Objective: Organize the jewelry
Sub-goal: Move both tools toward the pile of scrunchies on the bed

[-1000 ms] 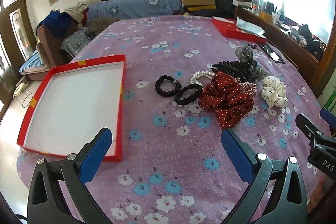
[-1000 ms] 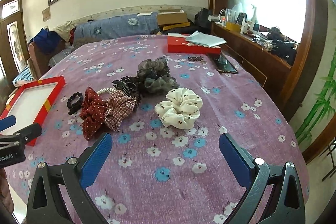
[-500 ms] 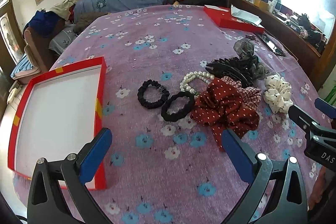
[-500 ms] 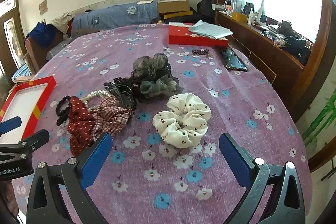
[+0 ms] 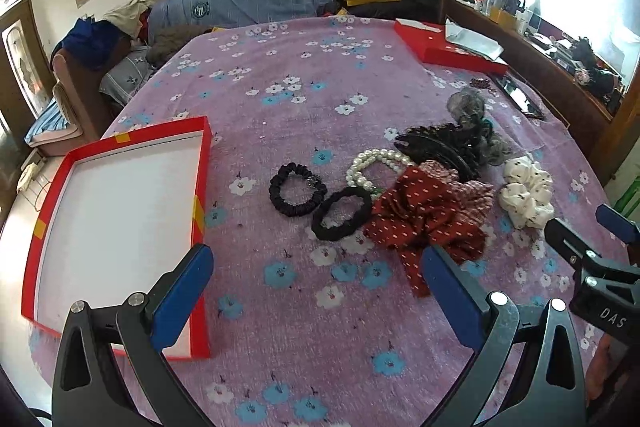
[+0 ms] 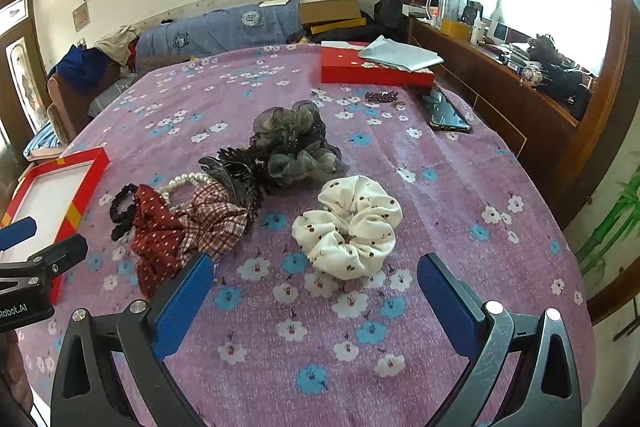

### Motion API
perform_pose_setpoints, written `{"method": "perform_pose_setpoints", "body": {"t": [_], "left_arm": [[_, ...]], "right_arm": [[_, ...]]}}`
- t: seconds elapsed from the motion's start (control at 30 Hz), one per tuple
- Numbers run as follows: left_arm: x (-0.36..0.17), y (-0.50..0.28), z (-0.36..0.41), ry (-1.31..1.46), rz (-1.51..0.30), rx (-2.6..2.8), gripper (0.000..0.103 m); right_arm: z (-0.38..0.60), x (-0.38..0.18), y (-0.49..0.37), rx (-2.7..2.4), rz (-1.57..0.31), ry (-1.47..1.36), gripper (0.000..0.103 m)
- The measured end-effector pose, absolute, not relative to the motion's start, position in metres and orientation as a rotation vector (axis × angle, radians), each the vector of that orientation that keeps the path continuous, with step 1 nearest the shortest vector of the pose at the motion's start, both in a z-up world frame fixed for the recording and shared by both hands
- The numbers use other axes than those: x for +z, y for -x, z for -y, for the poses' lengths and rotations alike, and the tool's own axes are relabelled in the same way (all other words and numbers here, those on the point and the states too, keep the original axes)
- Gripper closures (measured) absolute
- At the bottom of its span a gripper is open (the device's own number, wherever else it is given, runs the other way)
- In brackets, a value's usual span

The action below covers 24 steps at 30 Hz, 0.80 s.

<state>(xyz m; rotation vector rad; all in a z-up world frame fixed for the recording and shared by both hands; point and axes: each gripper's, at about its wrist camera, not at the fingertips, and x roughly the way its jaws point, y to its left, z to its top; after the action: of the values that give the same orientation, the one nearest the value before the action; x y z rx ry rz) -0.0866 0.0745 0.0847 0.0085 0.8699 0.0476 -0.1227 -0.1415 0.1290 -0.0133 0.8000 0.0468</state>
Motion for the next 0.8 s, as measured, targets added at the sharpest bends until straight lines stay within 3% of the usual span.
{"method": "perform_pose_setpoints", "body": {"t": [0.8], "left_arm": [[0.091,0.160,-0.025,-0.098,-0.829,-0.053,0.000]], "right_arm": [[0.169,0.131,0.185,0.007,-0.768,-0.029,0.000]]}}
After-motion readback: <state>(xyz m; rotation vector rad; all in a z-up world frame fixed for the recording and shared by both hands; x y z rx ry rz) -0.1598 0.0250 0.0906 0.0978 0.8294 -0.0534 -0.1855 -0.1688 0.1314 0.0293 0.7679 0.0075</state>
